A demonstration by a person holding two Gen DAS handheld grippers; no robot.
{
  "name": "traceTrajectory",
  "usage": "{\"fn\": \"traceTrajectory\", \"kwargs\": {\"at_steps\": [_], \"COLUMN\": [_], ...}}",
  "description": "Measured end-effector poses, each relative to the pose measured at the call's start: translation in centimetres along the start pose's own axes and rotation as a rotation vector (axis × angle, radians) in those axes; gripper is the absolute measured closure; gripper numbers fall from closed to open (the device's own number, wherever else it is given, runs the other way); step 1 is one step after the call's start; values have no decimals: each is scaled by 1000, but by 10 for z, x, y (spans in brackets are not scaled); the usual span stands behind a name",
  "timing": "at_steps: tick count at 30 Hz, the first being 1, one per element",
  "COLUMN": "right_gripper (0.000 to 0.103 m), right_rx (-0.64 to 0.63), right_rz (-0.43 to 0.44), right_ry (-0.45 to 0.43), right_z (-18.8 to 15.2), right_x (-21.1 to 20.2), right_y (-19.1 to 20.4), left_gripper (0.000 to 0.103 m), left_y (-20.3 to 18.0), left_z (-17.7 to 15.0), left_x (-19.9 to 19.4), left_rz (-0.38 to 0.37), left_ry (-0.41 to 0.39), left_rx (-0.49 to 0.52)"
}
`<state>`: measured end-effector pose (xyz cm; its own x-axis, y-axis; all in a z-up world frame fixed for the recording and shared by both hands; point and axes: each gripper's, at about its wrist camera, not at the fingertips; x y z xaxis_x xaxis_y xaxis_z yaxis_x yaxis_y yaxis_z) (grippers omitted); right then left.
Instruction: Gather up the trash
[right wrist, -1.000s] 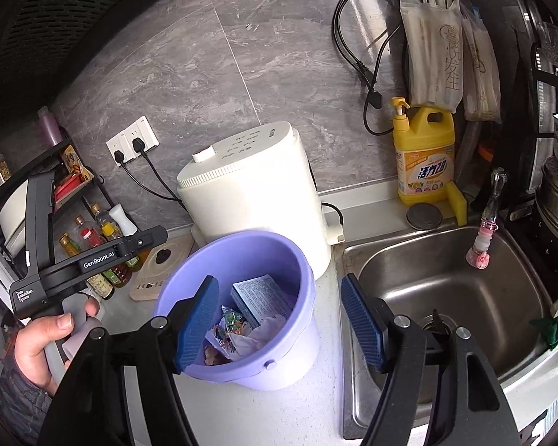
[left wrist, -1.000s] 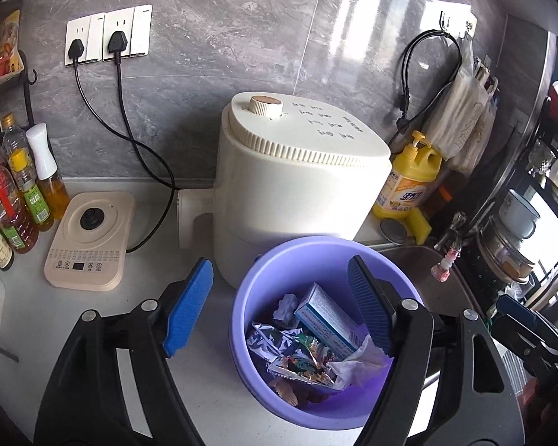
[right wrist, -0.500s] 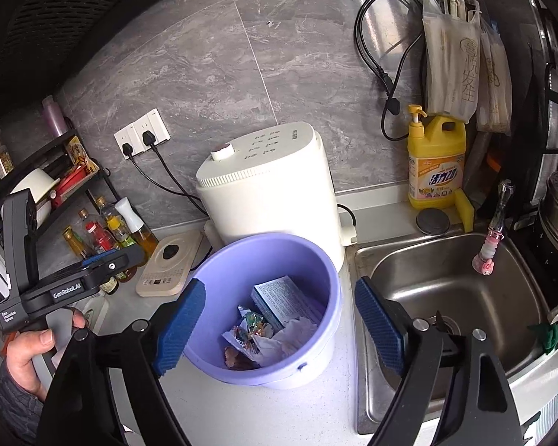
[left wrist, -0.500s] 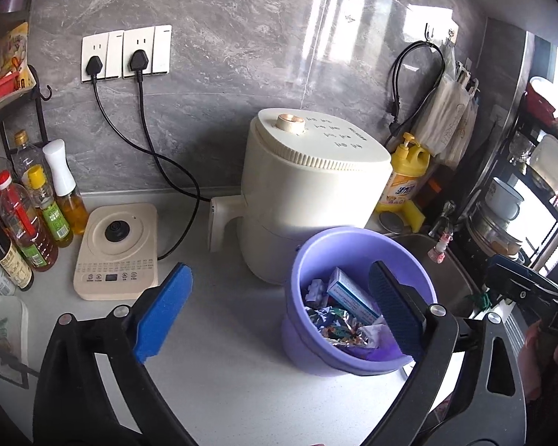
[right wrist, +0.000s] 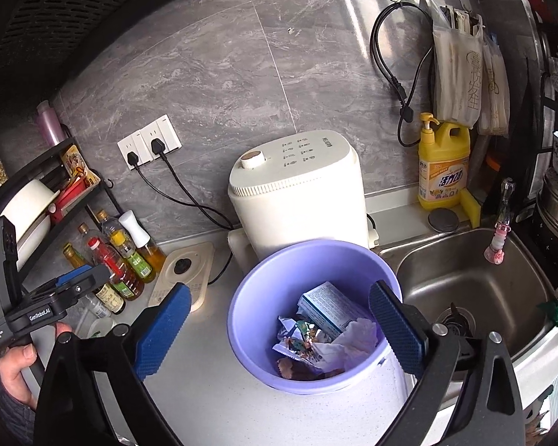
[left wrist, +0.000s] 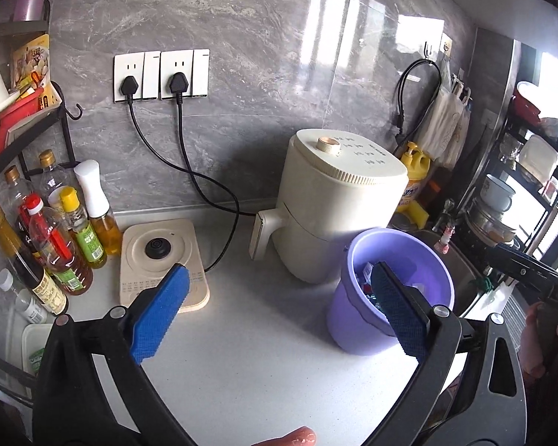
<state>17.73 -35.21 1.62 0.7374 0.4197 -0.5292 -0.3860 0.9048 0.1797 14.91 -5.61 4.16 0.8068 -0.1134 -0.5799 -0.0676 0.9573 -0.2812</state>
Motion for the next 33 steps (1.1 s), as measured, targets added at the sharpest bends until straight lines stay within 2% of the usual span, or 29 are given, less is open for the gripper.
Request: {"fn": "traceTrajectory", "kwargs": {"at_steps": [8,19,25,33], "right_gripper": [8,8,8,8], "right_rx": [-36,-89,-94,-133], "right_rz": [26,58,79,119], "right_ry": [-10,-26,-36,-10], "right_z": [0,-11,-31,-61], "right_x": [-26,-73,-100,-125], "right_y": [26,39,51,72], "left_gripper": [6,6,6,6], "left_y": [2,-9,-14,-8], "left_z": [-6,-40,-62,-88], "left_x": [-37,-90,-126,-154], "left_rz": [-6,14,36,62], "left_ry": [-49,-97,-118,-132], "left_rx": [1,-45,-37,-56]}}
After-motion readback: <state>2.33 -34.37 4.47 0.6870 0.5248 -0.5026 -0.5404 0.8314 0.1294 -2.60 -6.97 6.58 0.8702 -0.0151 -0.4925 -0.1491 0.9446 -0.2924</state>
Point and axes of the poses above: each gripper's, at about its wrist camera, not at the fingertips, and x roughly the way its jaws point, y to its left, z to its top, and after that the axes turned 11 degrees about -x, right-handed
